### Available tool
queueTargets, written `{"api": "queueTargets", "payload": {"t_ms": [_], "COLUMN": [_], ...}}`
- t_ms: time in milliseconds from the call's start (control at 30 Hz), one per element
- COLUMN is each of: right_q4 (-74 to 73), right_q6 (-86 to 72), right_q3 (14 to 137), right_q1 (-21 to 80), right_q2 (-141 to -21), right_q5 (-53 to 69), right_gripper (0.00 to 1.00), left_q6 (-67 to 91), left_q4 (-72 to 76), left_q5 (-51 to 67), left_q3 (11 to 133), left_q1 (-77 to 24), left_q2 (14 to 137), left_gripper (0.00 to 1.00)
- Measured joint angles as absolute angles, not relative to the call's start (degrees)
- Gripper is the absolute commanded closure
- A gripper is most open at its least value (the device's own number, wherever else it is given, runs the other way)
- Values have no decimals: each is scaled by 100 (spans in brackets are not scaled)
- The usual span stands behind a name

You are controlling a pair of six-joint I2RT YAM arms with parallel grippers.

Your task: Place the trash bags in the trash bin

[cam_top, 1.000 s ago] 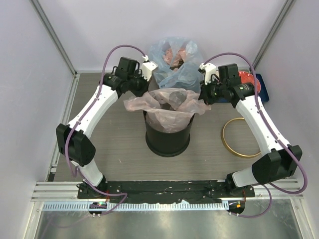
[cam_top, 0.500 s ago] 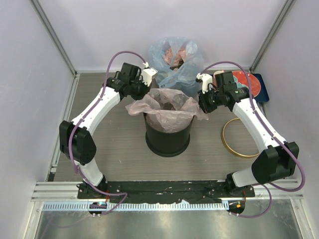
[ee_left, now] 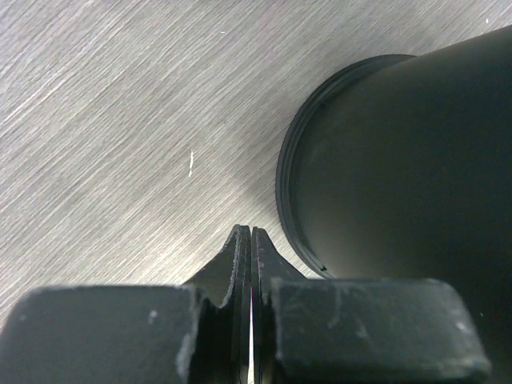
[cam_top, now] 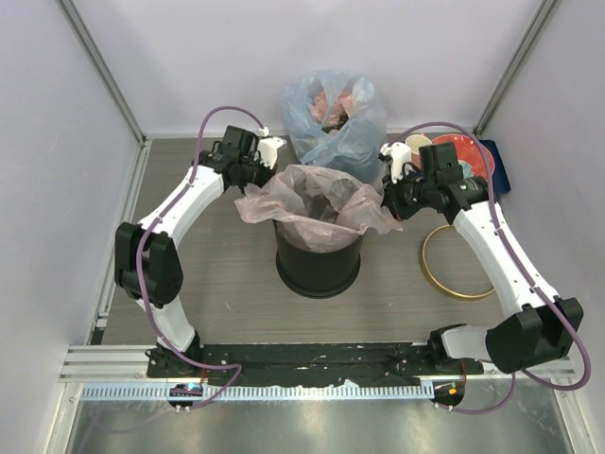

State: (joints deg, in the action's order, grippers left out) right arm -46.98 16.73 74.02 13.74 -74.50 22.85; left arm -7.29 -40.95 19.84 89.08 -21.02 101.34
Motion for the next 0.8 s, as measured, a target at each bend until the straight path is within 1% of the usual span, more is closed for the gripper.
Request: {"api": "queueTargets", "payload": {"t_ms": [67,100,133,167,200,233,333,400,500,600,800], "right_q4": [-4698,-4716,-4718,-4720,-4716,-4713,-4709,-4692,-4674,-4672,-4676], "right_q6": [1682,1682,1682,1682,1682,1682,1682,1680,1678,1675,1662], "right_q3": [7424,7454,7491,7537,7575,7609,7682,7725,7736,7736,7795], "right_q1": [1374,1374,1374,1374,1374,1374,1374,1374,1374,1374,1374], "right_q2": [-7463,-7509,-7550,-7594,-7627,-7647,-7653,-7653,-7653,-7655,-7679], "right_q5": [2287,2287,2294,2303,2307,2311,2329,2335,2349,2349,2349], "right_gripper": [95,95,96,96,96,96,97,97,98,99,99], "left_q6": [-716,-716,-716,-720,-725,-690,-646,-668,-773,-843,-919], "left_q4": [-4117,-4154,-4171,-4176,-4182,-4182,-4150,-4160,-4233,-4298,-4501], "left_q5": [2029,2075,2152,2259,2335,2462,2773,2961,3275,3750,4204], "left_q3": [8917,8943,8973,9021,9078,9161,9564,9959,10672,11216,11246], "left_q1": [-2088,-2071,-2034,-2010,-1962,-1874,-1406,-1087,-770,-860,-1411], "left_q2": [10136,10138,10138,10138,10138,10138,10123,10112,10112,10044,9985], "left_gripper": [99,82,71,62,47,40,32,22,19,18,18]}}
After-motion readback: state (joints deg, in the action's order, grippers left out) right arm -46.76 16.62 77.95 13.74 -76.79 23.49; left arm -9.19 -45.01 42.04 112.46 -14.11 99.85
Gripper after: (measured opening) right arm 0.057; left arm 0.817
